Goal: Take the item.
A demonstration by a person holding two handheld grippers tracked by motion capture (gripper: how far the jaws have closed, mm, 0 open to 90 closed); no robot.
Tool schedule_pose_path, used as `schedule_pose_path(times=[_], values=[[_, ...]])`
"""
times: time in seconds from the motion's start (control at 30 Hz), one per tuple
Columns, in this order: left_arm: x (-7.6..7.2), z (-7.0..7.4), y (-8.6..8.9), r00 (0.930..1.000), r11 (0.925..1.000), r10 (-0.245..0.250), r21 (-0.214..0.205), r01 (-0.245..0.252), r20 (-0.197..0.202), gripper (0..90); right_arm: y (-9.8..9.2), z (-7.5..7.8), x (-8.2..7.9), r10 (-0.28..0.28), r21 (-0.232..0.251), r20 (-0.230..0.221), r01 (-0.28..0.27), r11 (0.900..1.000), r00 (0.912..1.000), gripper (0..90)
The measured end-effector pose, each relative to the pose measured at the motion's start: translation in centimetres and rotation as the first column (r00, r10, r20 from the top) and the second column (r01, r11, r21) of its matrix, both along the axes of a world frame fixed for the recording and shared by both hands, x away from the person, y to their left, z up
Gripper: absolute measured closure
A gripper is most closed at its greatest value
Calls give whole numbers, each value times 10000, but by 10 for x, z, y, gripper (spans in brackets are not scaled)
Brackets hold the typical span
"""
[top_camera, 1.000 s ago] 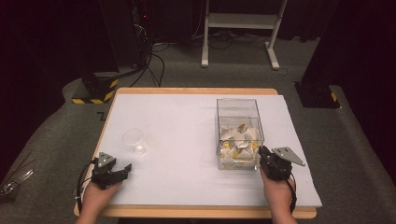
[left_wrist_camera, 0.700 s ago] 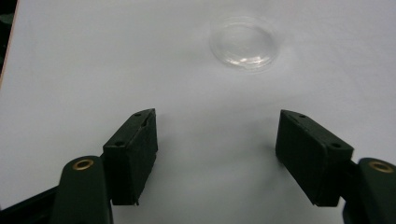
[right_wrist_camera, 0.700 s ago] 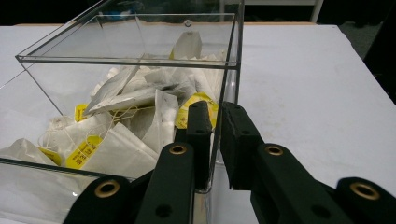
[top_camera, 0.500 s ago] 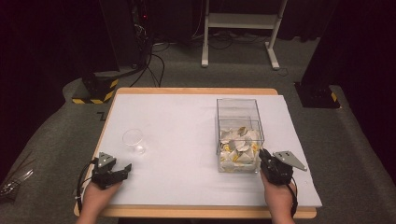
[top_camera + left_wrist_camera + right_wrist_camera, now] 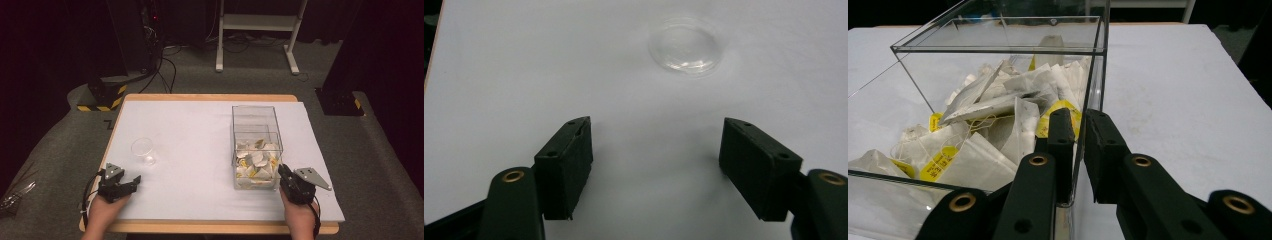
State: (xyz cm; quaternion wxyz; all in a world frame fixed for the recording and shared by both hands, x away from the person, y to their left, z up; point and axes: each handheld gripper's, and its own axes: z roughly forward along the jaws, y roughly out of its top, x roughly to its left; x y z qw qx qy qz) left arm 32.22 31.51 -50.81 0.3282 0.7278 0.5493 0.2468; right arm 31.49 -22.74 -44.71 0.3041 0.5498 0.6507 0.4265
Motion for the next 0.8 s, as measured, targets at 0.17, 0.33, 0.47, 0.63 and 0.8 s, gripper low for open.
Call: schedule_pose_path(times=[0.17,0.33,0.47,0.63,0.8], values=[[0,0,0,10000,10000,11,2,-11,16,298,-1,-1,-6,16,-17,22,-16,10000,10000,819],[0,0,0,10000,10000,10,5,-10,16,298,-1,-2,-13,8,-3,28,-8,10000,10000,818],[0,0,0,10000,10000,9,3,-9,17,298,-1,-3,-17,32,21,42,-32,10000,10000,818],[0,0,0,10000,10000,5,29,-5,21,298,-1,-3,-20,38,33,47,-38,10000,10000,818],[0,0,0,10000,10000,6,25,-6,26,298,-2,-4,-23,56,38,78,-56,10000,10000,818]])
